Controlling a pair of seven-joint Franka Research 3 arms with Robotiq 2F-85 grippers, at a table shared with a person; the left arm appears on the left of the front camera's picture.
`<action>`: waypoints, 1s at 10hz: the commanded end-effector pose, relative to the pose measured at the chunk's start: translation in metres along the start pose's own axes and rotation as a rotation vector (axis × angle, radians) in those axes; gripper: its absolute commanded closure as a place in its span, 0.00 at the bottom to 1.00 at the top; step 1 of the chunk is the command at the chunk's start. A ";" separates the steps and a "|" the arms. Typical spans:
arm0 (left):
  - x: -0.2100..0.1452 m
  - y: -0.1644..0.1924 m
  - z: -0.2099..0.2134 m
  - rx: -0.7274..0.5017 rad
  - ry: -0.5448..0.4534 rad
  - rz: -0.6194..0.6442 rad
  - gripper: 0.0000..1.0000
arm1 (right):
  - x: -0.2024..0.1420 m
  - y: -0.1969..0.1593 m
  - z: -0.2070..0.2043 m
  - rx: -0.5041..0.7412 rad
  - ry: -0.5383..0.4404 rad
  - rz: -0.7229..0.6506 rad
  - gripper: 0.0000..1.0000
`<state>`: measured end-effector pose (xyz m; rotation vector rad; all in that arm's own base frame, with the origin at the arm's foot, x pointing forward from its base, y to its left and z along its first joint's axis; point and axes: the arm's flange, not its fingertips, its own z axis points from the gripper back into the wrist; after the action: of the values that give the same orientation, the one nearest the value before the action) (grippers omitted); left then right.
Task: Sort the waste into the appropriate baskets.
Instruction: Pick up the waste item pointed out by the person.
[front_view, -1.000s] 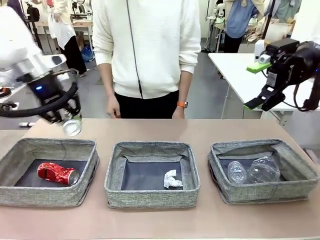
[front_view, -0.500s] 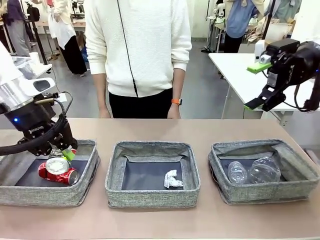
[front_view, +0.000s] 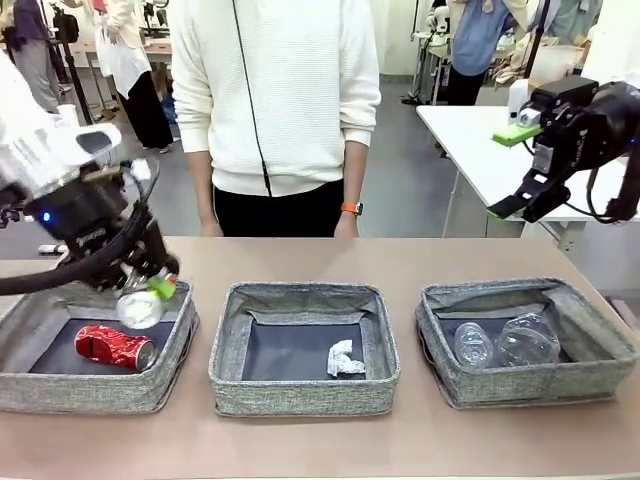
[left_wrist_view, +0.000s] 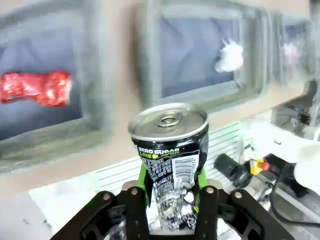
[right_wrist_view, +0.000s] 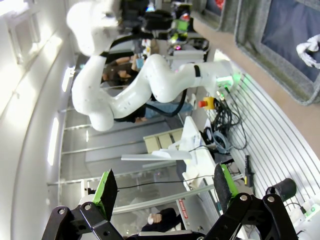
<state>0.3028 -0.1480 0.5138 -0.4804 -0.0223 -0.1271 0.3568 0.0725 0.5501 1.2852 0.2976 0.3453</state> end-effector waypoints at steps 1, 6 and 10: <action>-0.005 -0.125 0.039 0.042 0.006 -0.070 0.60 | 0.001 0.001 -0.002 0.015 -0.023 0.013 0.00; 0.025 -0.314 0.072 0.112 0.047 -0.118 0.60 | 0.001 0.001 -0.002 0.015 -0.023 0.013 0.00; 0.035 -0.364 0.124 0.195 0.065 -0.079 0.60 | 0.001 0.001 -0.002 0.015 -0.023 0.013 0.00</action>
<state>0.2864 -0.4016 0.7693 -0.3287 -0.0069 -0.2526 0.3568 0.0727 0.5499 1.2854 0.2979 0.3449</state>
